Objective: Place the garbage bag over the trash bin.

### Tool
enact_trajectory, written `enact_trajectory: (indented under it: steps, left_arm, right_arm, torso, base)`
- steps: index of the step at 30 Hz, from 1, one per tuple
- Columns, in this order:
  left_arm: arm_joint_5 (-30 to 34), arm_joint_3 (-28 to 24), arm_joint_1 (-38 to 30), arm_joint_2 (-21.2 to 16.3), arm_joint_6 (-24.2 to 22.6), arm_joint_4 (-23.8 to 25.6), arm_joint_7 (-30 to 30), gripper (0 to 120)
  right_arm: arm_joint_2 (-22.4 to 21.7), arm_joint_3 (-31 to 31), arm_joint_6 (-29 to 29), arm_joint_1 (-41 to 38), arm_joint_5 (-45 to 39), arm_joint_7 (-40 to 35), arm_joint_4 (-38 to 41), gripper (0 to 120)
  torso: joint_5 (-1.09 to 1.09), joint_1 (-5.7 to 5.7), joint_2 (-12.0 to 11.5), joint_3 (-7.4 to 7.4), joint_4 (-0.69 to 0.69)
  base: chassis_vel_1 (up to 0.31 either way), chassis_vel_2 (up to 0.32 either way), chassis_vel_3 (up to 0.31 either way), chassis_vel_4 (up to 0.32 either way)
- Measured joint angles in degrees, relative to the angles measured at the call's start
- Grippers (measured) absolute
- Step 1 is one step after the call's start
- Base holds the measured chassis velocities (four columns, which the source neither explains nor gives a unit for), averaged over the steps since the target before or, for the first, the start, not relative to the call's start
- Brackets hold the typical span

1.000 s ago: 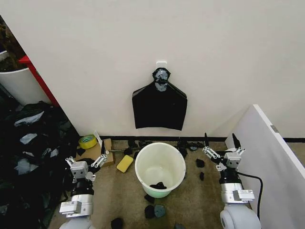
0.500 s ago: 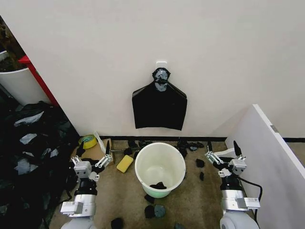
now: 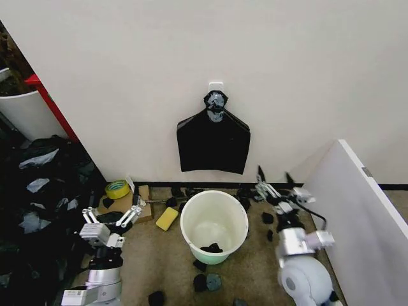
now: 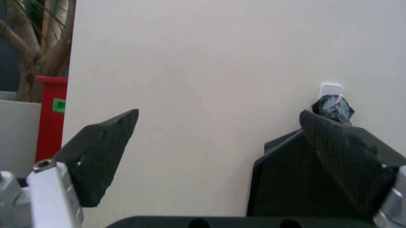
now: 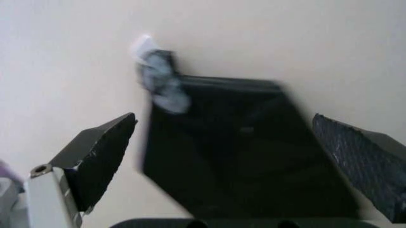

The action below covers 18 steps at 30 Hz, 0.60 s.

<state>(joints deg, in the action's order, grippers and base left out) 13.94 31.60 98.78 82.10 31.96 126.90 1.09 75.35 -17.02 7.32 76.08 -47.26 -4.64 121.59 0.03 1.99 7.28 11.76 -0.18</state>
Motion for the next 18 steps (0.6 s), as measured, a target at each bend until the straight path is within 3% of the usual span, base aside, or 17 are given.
enact_trajectory:
  steps: [11, 18]
  left_arm:
    - [-0.7, 0.5, 0.5, -0.2, -1.6, 0.4, 3.1, 100]
    - [-1.2, 0.5, 0.8, -0.2, -2.0, 0.2, 4.3, 100]
  right_arm:
    - [3.1, 5.7, -0.5, -15.7, -19.4, 3.6, -10.0, 100]
    - [5.9, 7.5, -1.9, -21.8, -23.7, 3.3, -15.0, 100]
  torso:
    - [0.00, 0.00, 0.0, 0.01, 0.00]
    - [0.00, 0.00, 0.0, 0.01, -0.01]
  base:
    - [0.000, 0.000, 0.000, 0.000]
    - [0.000, 0.000, 0.000, 0.000]
